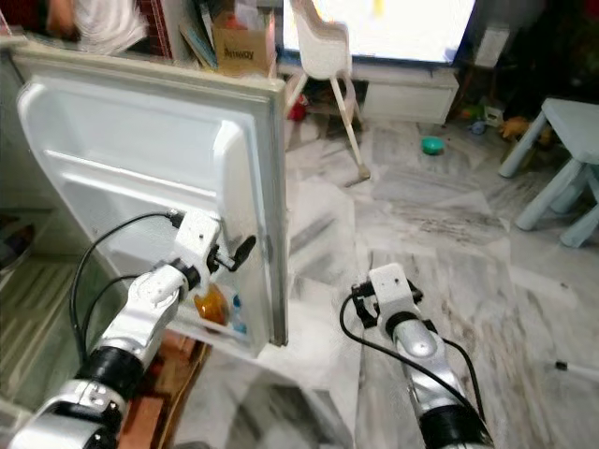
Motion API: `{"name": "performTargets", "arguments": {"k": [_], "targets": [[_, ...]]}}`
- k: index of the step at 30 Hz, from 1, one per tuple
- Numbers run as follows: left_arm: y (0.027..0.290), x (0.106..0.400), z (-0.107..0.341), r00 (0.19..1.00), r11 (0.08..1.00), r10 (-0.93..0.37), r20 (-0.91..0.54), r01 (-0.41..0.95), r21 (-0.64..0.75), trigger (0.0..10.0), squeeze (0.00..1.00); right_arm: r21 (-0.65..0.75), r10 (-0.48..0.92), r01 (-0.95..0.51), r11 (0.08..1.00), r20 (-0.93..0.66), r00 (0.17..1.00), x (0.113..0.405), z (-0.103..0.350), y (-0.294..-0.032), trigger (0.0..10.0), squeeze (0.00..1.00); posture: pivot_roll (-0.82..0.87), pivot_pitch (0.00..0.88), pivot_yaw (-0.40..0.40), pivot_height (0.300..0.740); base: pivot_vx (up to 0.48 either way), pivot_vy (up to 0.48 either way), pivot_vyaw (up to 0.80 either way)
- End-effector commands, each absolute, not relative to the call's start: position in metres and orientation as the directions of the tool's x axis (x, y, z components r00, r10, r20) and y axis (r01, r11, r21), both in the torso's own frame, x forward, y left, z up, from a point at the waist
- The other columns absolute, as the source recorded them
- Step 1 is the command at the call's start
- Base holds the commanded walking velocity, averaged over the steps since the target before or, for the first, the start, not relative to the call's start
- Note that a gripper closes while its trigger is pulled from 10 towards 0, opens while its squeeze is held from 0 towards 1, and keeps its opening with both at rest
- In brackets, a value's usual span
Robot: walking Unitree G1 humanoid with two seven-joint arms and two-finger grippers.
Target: Restocking fridge
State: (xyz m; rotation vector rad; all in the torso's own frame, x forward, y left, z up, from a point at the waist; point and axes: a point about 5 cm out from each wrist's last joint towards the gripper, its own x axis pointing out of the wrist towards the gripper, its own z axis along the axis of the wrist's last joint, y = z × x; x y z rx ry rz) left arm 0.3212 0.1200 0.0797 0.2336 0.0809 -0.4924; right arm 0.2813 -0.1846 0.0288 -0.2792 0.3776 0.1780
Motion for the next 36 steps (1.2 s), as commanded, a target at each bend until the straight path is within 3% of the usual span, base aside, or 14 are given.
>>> {"name": "performTargets", "arguments": {"k": [1, 19, 26, 36], "targets": [[0.149, 0.317, 0.075, 0.922, 0.896, -0.355, -0.154, 0.383, 0.225, 10.0, 0.0, -0.236, 0.14, -0.238, 0.942, -0.369, 0.919, 0.286, 0.034, -0.18, 10.0, 0.0, 0.03, 0.0, -0.045, 0.74, 0.0, 0.0, 0.0], [0.188, 0.289, 0.062, 0.961, 0.94, -0.165, -0.224, 0.222, 0.26, 10.0, 0.0, -0.268, 0.12, -0.225, 0.937, -0.359, 0.925, 0.287, 0.035, -0.185, 10.0, 0.0, 0.06, 0.0, -0.042, 0.74, 0.0, 0.0, 0.0], [0.204, 0.275, 0.073, 0.987, 0.97, -0.062, -0.146, 0.094, 0.225, 10.0, 0.0, -0.268, 0.069, -0.143, 0.953, -0.268, 0.961, 0.293, 0.05, -0.193, 10.0, 0.0, 0.05, 0.0, -0.054, 0.74, 0.0, -0.044, -0.07], [0.188, 0.275, 0.068, 0.985, 0.969, -0.096, -0.145, 0.125, 0.212, 10.0, 0.0, -0.233, 0.091, -0.142, 0.962, -0.218, 0.972, 0.289, 0.055, -0.184, 10.0, 0.0, 0.04, 0.0, -0.067, 0.74, 0.0, -0.437, -0.51]]}}
